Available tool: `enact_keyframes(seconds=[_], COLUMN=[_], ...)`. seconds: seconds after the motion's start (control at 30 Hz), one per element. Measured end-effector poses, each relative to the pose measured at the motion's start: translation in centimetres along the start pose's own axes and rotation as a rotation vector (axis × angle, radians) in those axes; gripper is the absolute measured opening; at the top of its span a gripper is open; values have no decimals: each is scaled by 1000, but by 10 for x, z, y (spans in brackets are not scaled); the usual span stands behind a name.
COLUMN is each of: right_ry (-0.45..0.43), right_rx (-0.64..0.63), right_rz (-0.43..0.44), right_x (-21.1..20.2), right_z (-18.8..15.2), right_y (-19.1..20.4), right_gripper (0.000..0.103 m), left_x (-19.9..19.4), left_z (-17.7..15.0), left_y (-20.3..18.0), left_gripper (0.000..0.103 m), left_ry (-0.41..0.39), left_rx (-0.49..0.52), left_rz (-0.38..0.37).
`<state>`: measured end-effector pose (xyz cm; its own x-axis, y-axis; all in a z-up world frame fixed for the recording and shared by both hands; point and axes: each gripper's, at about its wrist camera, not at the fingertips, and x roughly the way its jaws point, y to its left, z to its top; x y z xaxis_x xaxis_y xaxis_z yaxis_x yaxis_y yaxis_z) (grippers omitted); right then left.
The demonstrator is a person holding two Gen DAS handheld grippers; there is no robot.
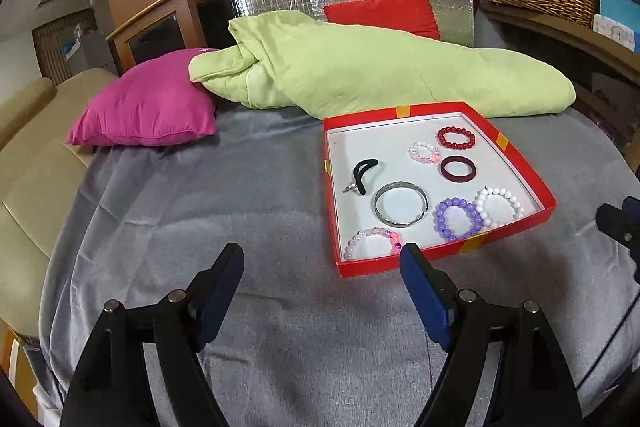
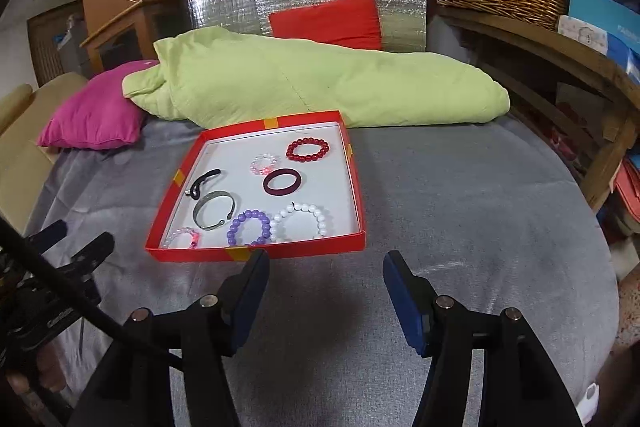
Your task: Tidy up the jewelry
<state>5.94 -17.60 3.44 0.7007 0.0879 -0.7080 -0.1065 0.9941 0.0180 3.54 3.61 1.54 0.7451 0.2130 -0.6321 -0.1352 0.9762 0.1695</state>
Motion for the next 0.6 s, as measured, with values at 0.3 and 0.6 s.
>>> enact_keyframes(seconds=[0.3,0.6], right_ry=[38,-18], right_rx=[-16,-65], right_rz=[-17,-22], right_x=[16,6], right_z=[3,2], right_y=[4,11], right_gripper=[63,64], left_x=[0,-3], left_z=[1,1], left_y=[11,15], left_gripper=[81,81], left_ry=[16,7], left_rx=[-51,-87], left_rz=[36,66])
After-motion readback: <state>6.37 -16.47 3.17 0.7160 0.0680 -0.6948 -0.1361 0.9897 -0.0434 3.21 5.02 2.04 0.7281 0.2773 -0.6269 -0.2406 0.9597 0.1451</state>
